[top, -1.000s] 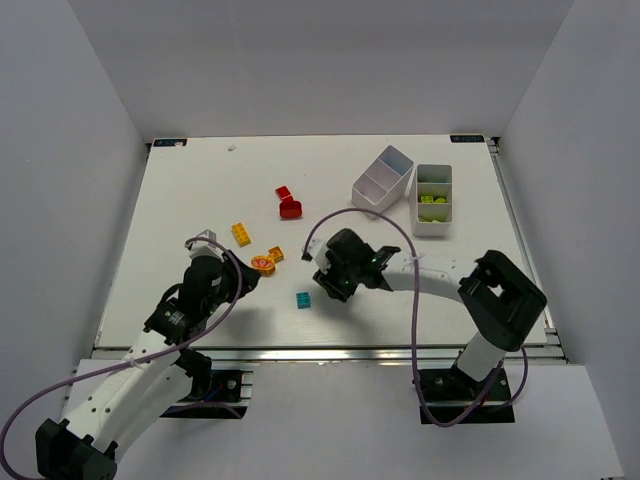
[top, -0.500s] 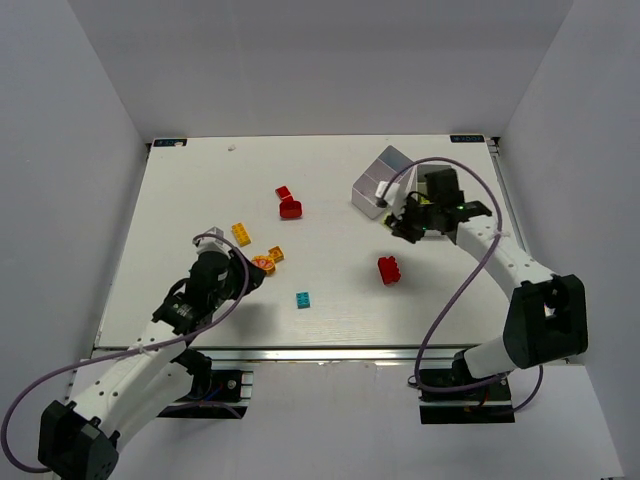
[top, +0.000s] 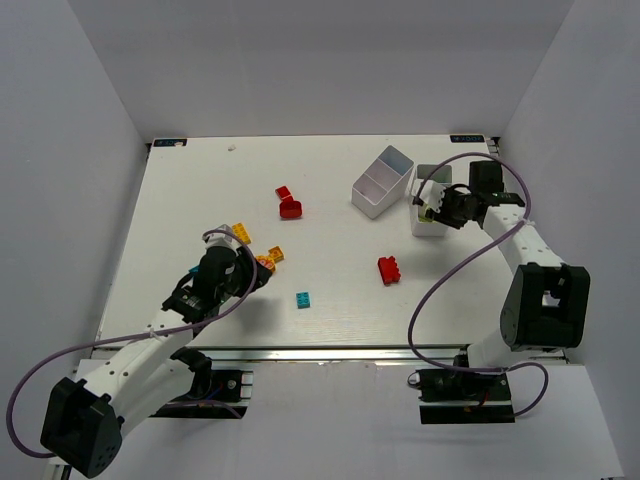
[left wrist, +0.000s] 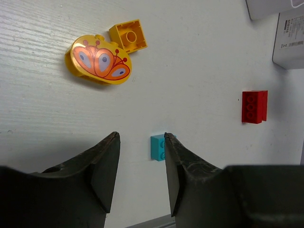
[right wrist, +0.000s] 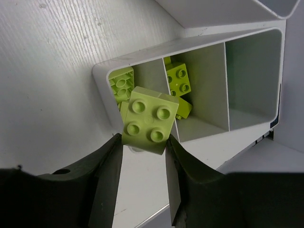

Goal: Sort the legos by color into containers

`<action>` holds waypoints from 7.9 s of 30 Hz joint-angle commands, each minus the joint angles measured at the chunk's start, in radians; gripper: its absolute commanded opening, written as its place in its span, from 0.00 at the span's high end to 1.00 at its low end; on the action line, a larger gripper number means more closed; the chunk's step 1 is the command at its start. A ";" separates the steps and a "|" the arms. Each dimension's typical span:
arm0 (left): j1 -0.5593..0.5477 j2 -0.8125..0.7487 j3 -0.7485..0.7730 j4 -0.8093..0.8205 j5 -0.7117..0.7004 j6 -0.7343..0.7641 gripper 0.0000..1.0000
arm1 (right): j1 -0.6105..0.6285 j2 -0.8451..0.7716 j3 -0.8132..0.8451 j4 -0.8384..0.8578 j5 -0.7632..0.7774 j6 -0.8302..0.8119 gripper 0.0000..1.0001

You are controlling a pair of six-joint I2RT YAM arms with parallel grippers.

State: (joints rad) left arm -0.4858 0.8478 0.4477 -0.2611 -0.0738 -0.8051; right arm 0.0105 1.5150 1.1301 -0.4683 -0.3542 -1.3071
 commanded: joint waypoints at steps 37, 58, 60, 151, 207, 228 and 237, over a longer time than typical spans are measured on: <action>0.004 0.001 0.062 0.003 -0.015 0.015 0.47 | 0.000 -0.073 0.060 0.066 -0.152 0.020 0.20; 0.073 0.253 0.457 -0.418 -0.067 0.130 0.12 | 0.207 -0.047 0.043 0.023 -0.487 0.767 0.11; 0.075 0.310 0.465 -0.441 -0.054 0.161 0.12 | 0.223 -0.030 0.057 0.048 -0.476 0.802 0.11; -0.160 1.548 1.536 0.931 0.275 0.544 0.68 | -0.175 -0.199 -0.039 0.408 -0.434 1.075 0.91; -0.178 1.599 1.438 0.971 0.263 0.616 0.38 | -0.196 -0.191 -0.090 0.392 -0.459 1.042 0.86; -0.178 1.623 1.461 0.936 0.239 0.601 0.31 | -0.198 -0.196 -0.085 0.387 -0.453 1.039 0.84; -0.178 1.626 1.448 0.930 0.235 0.600 0.31 | -0.199 -0.197 -0.082 0.385 -0.454 1.039 0.83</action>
State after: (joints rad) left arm -0.6594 2.4836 1.8782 0.6716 0.1715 -0.2031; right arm -0.1829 1.3323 1.0477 -0.0872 -0.8028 -0.2649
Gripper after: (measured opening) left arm 0.742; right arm 0.166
